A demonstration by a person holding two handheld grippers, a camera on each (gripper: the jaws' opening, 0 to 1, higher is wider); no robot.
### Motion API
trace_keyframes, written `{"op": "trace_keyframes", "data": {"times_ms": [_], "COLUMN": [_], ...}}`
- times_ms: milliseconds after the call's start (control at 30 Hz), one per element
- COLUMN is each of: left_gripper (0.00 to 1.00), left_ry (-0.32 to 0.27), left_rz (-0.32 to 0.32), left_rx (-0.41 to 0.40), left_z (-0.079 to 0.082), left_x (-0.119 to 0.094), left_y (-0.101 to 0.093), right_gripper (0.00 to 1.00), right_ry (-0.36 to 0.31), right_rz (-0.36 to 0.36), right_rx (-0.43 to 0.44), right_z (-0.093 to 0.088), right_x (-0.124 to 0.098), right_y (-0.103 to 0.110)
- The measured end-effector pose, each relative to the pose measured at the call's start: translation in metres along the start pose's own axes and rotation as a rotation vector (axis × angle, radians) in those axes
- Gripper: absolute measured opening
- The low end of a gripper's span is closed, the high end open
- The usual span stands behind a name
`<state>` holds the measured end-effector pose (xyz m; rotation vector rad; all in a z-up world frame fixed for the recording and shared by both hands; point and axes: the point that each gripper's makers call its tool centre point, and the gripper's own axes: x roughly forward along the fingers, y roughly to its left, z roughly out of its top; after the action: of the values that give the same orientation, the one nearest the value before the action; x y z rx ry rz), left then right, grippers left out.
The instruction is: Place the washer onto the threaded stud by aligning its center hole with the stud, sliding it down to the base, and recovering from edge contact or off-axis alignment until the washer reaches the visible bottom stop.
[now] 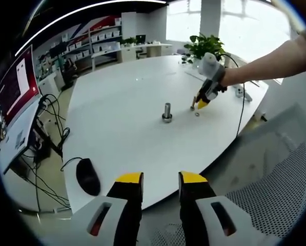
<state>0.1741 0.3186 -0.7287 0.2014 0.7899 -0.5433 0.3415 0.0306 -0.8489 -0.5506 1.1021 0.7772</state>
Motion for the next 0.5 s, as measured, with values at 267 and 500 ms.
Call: {"op": "trace_keyframes", "data": {"times_ms": [267,500], "left_gripper": [0.25,0.25], "left_ry": [0.007,0.014], "left_rz": [0.004,0.009], "left_rx": [0.003,0.005], "left_z": [-0.001,-0.002], "left_x": [0.0,0.0], "left_y": [0.001,0.001], "right_gripper": [0.27,0.27], "right_ry": [-0.003,-0.018], "right_rz": [0.011,0.032], "right_rx": [-0.004,-0.018], "right_z": [-0.011,-0.013], "right_x": [-0.005,-0.005], "right_y": [0.006,0.011]}}
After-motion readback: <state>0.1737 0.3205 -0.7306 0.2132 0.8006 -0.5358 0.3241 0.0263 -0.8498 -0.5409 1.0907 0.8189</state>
